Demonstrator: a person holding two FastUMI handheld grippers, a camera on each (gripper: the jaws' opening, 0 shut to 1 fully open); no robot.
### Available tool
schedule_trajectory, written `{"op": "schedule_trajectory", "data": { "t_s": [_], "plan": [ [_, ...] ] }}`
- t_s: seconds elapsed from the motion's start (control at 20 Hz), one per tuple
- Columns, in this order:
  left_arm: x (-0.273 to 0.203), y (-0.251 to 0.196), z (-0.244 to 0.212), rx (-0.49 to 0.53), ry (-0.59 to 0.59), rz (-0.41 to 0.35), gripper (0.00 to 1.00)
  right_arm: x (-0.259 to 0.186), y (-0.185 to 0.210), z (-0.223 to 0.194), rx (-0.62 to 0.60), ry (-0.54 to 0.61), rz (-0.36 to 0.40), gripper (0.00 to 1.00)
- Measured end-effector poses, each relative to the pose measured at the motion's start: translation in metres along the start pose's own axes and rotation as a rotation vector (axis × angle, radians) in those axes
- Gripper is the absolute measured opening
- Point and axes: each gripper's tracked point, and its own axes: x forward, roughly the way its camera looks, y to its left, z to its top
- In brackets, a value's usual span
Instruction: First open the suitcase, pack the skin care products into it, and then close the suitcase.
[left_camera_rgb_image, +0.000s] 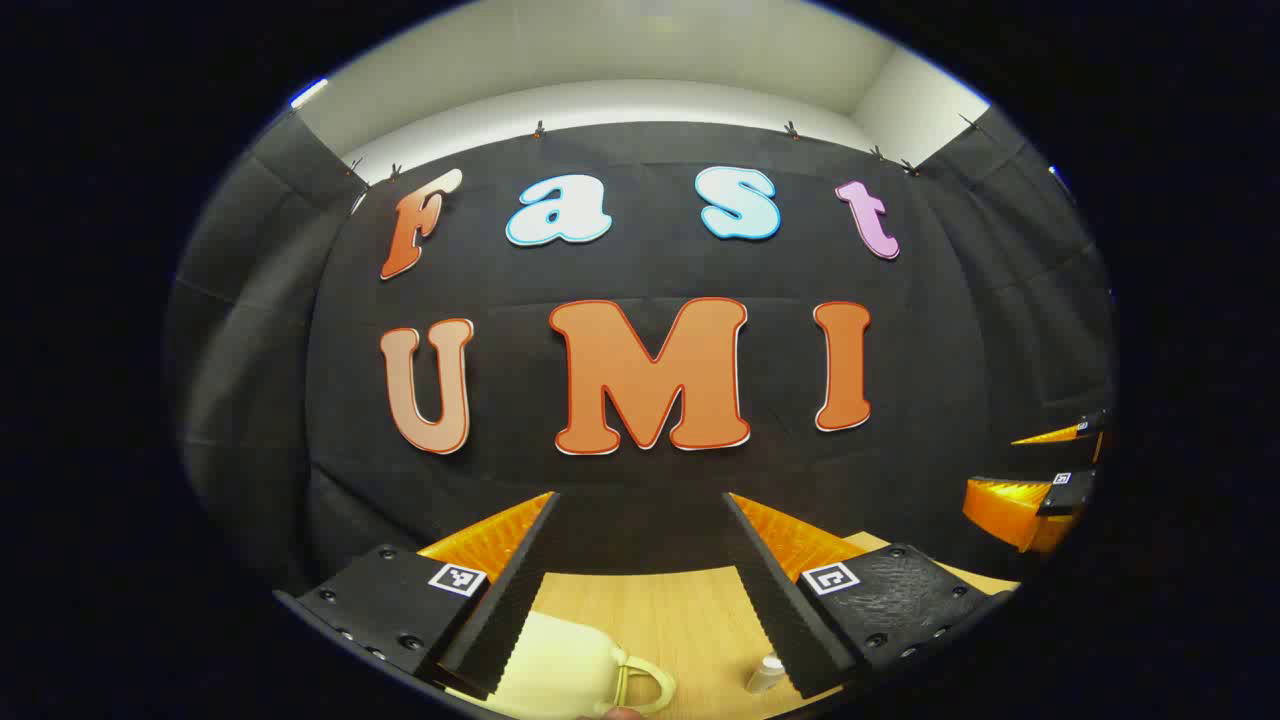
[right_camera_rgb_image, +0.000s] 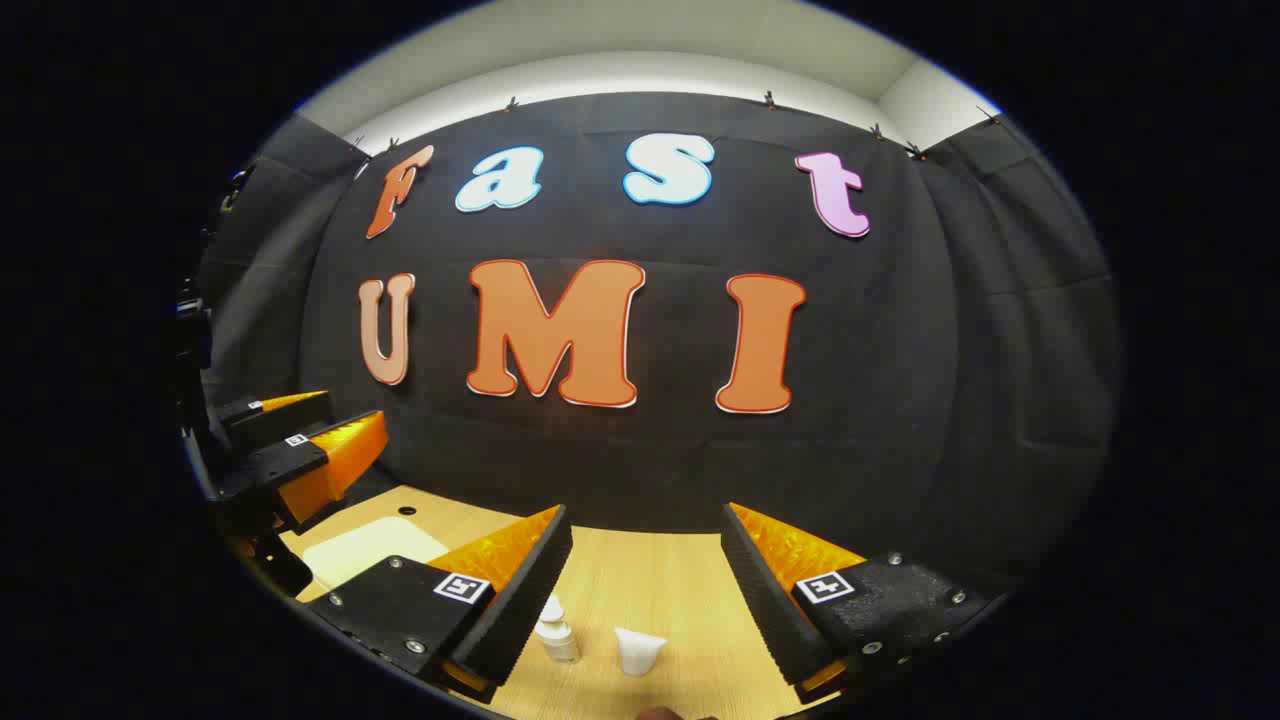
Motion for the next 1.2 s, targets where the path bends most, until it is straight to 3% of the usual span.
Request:
{"op": "schedule_trajectory", "data": {
  "t_s": [0.35, 0.65, 1.2],
  "plan": [
    [0.004, 0.000, 0.015, -0.033, -0.067, 0.018, 1.00, 0.000, 0.005, 0.006, 0.012, -0.035, 0.005, 0.96],
    [-0.002, -0.002, -0.003, 0.017, -0.001, -0.022, 1.00, 0.009, 0.019, -0.010, 0.000, -0.016, 0.046, 0.96],
    [-0.001, 0.019, -0.010, -0.004, 0.006, 0.060, 1.00, 0.018, 0.016, -0.018, 0.017, -0.002, 0.022, 0.96]
  ]
}}
